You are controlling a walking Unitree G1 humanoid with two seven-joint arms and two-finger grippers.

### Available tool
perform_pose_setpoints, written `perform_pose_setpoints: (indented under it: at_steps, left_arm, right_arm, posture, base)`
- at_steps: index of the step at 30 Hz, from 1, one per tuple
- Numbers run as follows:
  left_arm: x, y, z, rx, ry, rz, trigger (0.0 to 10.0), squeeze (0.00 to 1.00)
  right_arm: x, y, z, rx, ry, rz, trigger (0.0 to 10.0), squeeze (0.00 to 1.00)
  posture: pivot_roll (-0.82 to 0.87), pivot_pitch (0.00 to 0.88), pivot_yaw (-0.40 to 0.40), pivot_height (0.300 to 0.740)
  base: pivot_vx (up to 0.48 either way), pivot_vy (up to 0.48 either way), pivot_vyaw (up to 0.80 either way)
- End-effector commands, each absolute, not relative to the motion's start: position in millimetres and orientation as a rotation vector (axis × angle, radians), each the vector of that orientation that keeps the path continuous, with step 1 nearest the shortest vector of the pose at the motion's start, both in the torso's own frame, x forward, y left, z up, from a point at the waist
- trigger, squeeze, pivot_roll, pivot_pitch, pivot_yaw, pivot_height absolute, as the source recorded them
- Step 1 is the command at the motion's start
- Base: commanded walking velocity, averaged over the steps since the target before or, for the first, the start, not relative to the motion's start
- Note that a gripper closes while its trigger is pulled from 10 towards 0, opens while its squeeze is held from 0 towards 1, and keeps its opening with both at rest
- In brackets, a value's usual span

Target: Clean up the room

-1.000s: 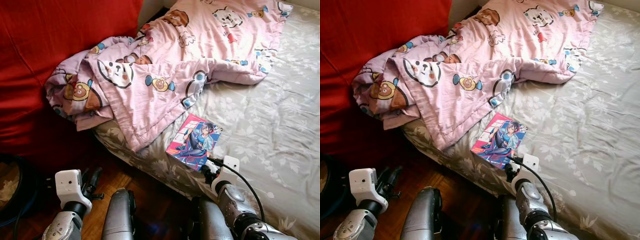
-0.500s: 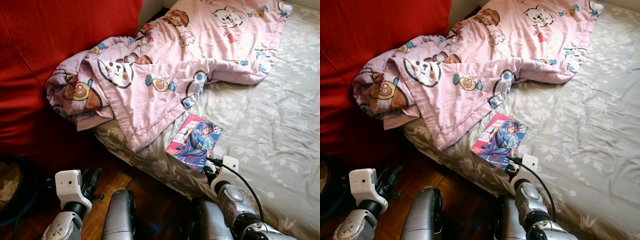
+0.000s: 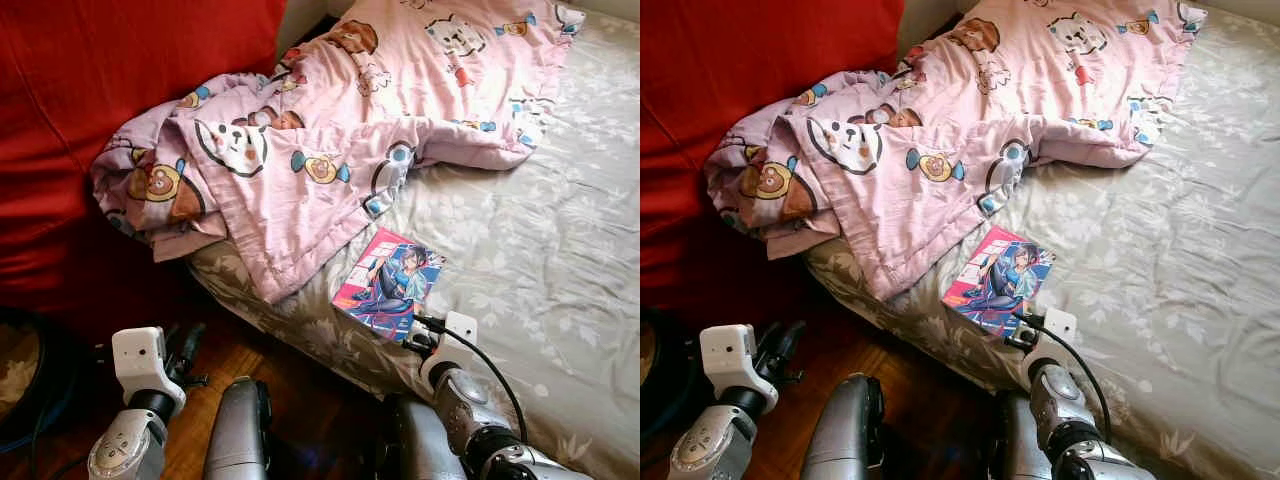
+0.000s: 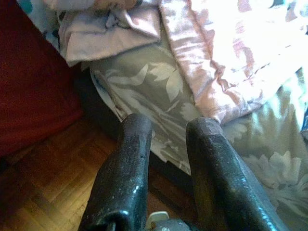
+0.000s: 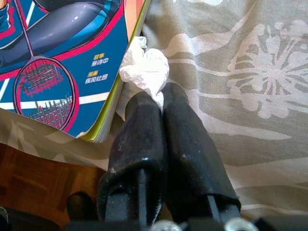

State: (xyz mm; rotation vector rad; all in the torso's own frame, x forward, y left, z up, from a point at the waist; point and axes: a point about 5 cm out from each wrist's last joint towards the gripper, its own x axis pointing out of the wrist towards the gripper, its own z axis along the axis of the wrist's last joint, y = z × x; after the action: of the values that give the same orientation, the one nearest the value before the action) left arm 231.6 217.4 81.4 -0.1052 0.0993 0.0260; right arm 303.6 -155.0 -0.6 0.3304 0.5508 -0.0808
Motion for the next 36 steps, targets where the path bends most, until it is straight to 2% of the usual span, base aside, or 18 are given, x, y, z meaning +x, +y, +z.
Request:
perform_pose_setpoints:
  at_steps: [1,9,21,22,29,36]
  left_arm:
    - [229,220,76,-0.104,0.119,0.044,10.0,0.00]
    - [235,218,73,-0.109,0.113,0.047,10.0,0.00]
    - [239,211,67,-0.142,0.101,0.063,10.0,0.00]
    - [238,210,64,-0.147,0.103,0.067,10.0,0.00]
    - [237,208,59,-0.153,0.108,0.079,10.0,0.00]
    - [237,212,57,-0.146,0.107,0.099,10.0,0.00]
  right_arm:
    - [296,-155,-9,0.341,0.588,-0.093,0.0,0.00]
    - [299,-159,-4,0.336,0.541,-0.105,0.0,0.00]
    - [295,-174,13,0.220,0.291,-0.074,0.0,0.00]
    - [291,-172,14,0.176,0.265,-0.038,10.0,0.00]
    - [284,-171,15,0.195,0.212,-0.013,10.0,0.00]
    - [289,-163,15,0.179,0.238,0.022,10.0,0.00]
  posture:
    - [0.18,0.208,-0.032,0.602]
    - [0.16,0.184,-0.049,0.602]
    - [0.11,0.154,-0.089,0.602]
    - [0.10,0.151,-0.094,0.602]
    - [0.10,0.144,-0.099,0.602]
    - [0.11,0.129,-0.105,0.642]
  base:
    - [0.000,0.000,0.00]
    - [0.000,0.000,0.00]
    - [0.000,0.000,0.00]
    - [0.000,0.000,0.00]
    - [0.000,0.000,0.00]
    - [0.000,0.000,0.00]
